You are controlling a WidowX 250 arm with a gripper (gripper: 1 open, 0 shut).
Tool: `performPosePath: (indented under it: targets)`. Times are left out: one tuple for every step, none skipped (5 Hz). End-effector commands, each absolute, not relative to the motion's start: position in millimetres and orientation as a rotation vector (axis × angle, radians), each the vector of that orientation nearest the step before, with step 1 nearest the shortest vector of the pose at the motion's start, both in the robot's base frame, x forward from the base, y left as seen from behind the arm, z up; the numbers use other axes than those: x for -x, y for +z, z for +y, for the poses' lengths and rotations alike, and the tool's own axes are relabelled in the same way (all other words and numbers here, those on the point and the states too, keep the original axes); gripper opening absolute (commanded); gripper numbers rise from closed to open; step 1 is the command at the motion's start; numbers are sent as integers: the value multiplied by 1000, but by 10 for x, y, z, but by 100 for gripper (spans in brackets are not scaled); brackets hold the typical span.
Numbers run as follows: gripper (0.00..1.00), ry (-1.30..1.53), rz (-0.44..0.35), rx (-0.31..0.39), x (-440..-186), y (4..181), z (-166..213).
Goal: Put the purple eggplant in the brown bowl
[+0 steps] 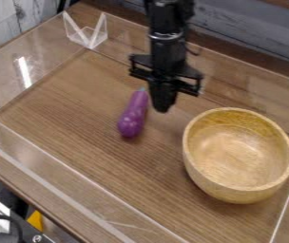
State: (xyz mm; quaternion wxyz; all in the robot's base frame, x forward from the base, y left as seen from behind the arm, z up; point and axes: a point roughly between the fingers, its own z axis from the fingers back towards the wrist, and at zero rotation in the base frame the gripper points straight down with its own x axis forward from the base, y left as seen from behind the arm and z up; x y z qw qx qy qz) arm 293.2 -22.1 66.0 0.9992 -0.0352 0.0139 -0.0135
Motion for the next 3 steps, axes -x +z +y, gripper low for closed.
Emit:
performPosePath:
  targets:
    - [0,-1,-62,68,-3082,978,-374]
    - [100,53,-76,64,-3056,1181,-445]
    - [100,92,-91,70,-2998,1437,-456]
